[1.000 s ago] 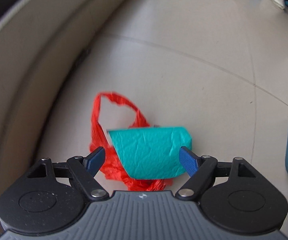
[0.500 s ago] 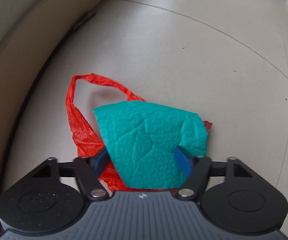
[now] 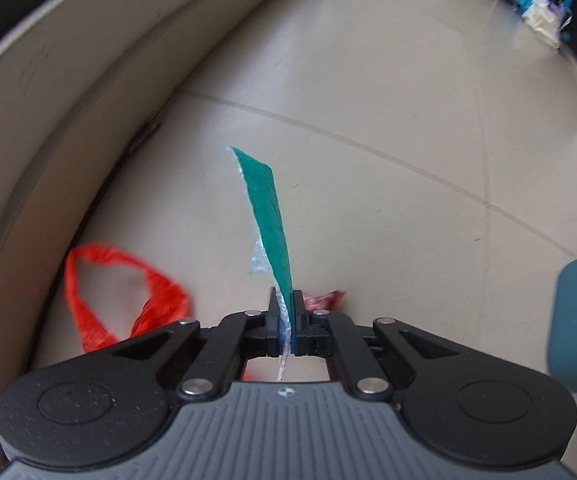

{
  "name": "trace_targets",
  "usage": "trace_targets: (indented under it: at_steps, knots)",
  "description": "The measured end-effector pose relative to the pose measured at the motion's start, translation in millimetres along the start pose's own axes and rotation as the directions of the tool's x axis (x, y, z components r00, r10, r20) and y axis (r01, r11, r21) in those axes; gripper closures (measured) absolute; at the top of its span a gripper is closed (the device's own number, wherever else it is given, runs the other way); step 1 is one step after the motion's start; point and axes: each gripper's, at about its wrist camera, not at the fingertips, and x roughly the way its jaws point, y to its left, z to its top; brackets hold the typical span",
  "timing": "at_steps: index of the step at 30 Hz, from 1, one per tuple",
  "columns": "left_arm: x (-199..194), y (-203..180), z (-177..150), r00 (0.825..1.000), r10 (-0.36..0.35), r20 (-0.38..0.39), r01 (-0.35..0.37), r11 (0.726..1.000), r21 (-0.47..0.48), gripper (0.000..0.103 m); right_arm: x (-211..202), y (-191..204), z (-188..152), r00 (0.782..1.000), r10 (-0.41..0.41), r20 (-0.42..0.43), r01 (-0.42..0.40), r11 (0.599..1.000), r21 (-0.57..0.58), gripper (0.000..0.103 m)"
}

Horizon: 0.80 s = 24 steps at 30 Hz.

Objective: Collect trash
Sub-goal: 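Carry the teal sheet with the left tool into the teal bin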

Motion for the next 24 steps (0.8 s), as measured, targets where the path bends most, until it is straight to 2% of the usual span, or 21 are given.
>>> trace_targets:
  at_steps: [4,8,11,13,16,19,24]
  knots:
    - [-41.6,-33.6,14.2,0.994,-0.109,0.014,0.108,0.993,0.039,0.101,-1.3,-1.7,-2.0,1.0,0.014,0.006,-0.014,1.0,0.001,0.093]
    - [-91.2,-95.9,26.2,0.971,-0.238,0.029,0.231,0.959,0.164,0.101,-1.3,-1.3,-1.6,1.0,0.019,0.007,-0.019,1.0,-0.002,0.093]
    - [-123.8,-151.8,31.4,0.942,-0.334,0.02,0.317,0.908,0.274,0.101,-2.0,-2.2,-1.9,1.0,0.027,0.012,-0.026,1.0,-0.003,0.093]
    - [-141.2,-191.0,31.6,0.922,-0.388,0.005,0.361,0.864,0.352,0.101,-2.4,-1.9,-1.8,1.0,0.027,0.014,-0.027,1.0,-0.005,0.093]
    - [-159.3,-243.1,31.2,0.893,-0.449,-0.029,0.415,0.797,0.438,0.101,-2.8,-2.6,-2.1,0.999,0.031,0.016,-0.031,1.0,-0.002,0.094]
    - [-167.4,-283.4,29.2,0.873,-0.483,-0.061,0.446,0.743,0.499,0.101,-4.8,-4.2,-2.7,0.999,0.036,0.02,-0.036,0.999,-0.003,0.094]
    - [-166.4,-340.0,29.0,0.878,-0.47,-0.09,0.428,0.689,0.585,0.101,-5.9,-4.7,-3.1,0.999,0.042,0.026,-0.042,0.999,-0.007,0.094]
